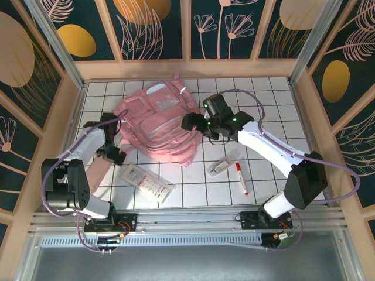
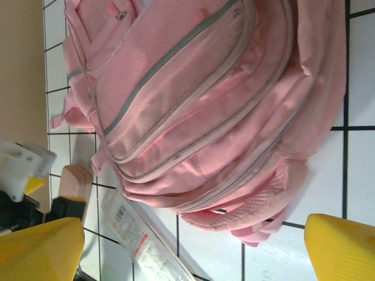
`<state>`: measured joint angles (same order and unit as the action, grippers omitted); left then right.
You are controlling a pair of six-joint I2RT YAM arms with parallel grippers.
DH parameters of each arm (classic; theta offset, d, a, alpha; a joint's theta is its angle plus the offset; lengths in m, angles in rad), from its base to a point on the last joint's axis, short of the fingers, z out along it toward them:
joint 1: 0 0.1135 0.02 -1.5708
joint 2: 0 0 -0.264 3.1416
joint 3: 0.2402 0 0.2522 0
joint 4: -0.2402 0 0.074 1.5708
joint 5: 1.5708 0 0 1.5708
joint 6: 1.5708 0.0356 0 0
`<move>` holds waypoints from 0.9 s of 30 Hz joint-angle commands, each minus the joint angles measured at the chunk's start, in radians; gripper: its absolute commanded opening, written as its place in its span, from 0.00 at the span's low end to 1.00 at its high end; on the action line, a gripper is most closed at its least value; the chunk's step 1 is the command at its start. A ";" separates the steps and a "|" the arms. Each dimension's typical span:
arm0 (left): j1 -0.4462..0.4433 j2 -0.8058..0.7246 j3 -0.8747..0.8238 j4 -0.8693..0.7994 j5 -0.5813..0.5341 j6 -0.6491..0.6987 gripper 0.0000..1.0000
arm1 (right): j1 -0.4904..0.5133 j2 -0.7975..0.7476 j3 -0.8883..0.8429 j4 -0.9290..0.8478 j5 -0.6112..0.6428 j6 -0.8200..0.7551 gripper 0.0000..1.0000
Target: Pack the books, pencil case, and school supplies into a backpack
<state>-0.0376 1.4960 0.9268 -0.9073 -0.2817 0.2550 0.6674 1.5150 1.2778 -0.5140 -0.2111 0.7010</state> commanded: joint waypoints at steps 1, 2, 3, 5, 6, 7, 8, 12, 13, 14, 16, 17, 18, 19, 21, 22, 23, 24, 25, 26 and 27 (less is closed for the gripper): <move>0.038 0.025 -0.046 0.034 -0.082 0.067 0.99 | -0.036 -0.008 -0.025 -0.049 -0.062 -0.089 0.96; 0.060 0.029 -0.018 0.031 -0.103 0.058 0.99 | -0.045 -0.006 -0.029 -0.047 -0.074 -0.097 0.96; 0.103 0.032 0.013 0.031 -0.089 0.049 0.99 | -0.055 -0.006 -0.033 -0.045 -0.086 -0.106 0.96; 0.198 0.036 0.069 0.026 -0.035 0.019 0.99 | -0.068 -0.007 -0.045 -0.046 -0.114 -0.121 0.97; 0.227 0.047 0.087 0.016 0.003 0.013 0.99 | -0.071 -0.009 -0.053 -0.046 -0.130 -0.132 0.97; 0.238 0.065 0.088 0.014 0.032 0.014 0.99 | -0.076 -0.009 -0.060 -0.047 -0.143 -0.143 0.97; 0.240 0.081 0.083 0.019 0.042 0.012 0.99 | -0.081 -0.008 -0.065 -0.050 -0.152 -0.153 0.97; 0.240 0.137 0.063 0.027 0.182 0.027 0.99 | -0.093 0.006 -0.065 -0.078 -0.166 -0.204 0.97; 0.239 0.146 0.064 0.020 0.212 0.031 0.99 | -0.094 0.008 -0.063 -0.083 -0.162 -0.209 0.97; 0.240 0.151 0.065 0.021 0.215 0.030 0.99 | -0.094 0.008 -0.063 -0.083 -0.160 -0.212 0.97; 0.240 0.164 0.067 0.020 0.225 0.035 0.99 | -0.094 0.006 -0.063 -0.080 -0.165 -0.213 0.97; 0.240 0.174 0.067 0.024 0.222 0.036 0.99 | -0.094 0.008 -0.059 -0.080 -0.166 -0.213 0.97; 0.241 0.188 0.065 0.030 0.216 0.033 0.99 | -0.094 0.010 -0.055 -0.082 -0.168 -0.215 0.96; 0.240 0.207 0.068 0.034 0.213 0.033 0.99 | -0.094 0.015 -0.048 -0.086 -0.171 -0.216 0.96; 0.240 0.245 0.091 0.019 0.214 0.024 0.99 | -0.094 0.021 -0.036 -0.095 -0.175 -0.219 0.96; 0.240 0.253 0.108 0.006 0.216 0.020 0.99 | -0.094 0.023 -0.034 -0.096 -0.177 -0.220 0.97; 0.240 0.251 0.114 0.001 0.212 0.023 0.99 | -0.094 0.023 -0.034 -0.096 -0.177 -0.220 0.96; 0.240 0.245 0.111 0.004 0.201 0.025 0.99 | -0.094 0.023 -0.034 -0.096 -0.177 -0.219 0.97; 0.241 0.238 0.102 0.010 0.200 0.026 0.99 | -0.094 0.025 -0.034 -0.096 -0.177 -0.221 0.96; 0.242 0.234 0.093 0.015 0.204 0.026 0.99 | -0.094 0.027 -0.034 -0.095 -0.177 -0.221 0.97; 0.242 0.229 0.087 0.021 0.217 0.024 0.99 | -0.094 0.030 -0.034 -0.097 -0.176 -0.220 0.96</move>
<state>0.1970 1.7344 1.0248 -0.8909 -0.0673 0.2802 0.5812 1.5288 1.2217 -0.5858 -0.3691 0.5022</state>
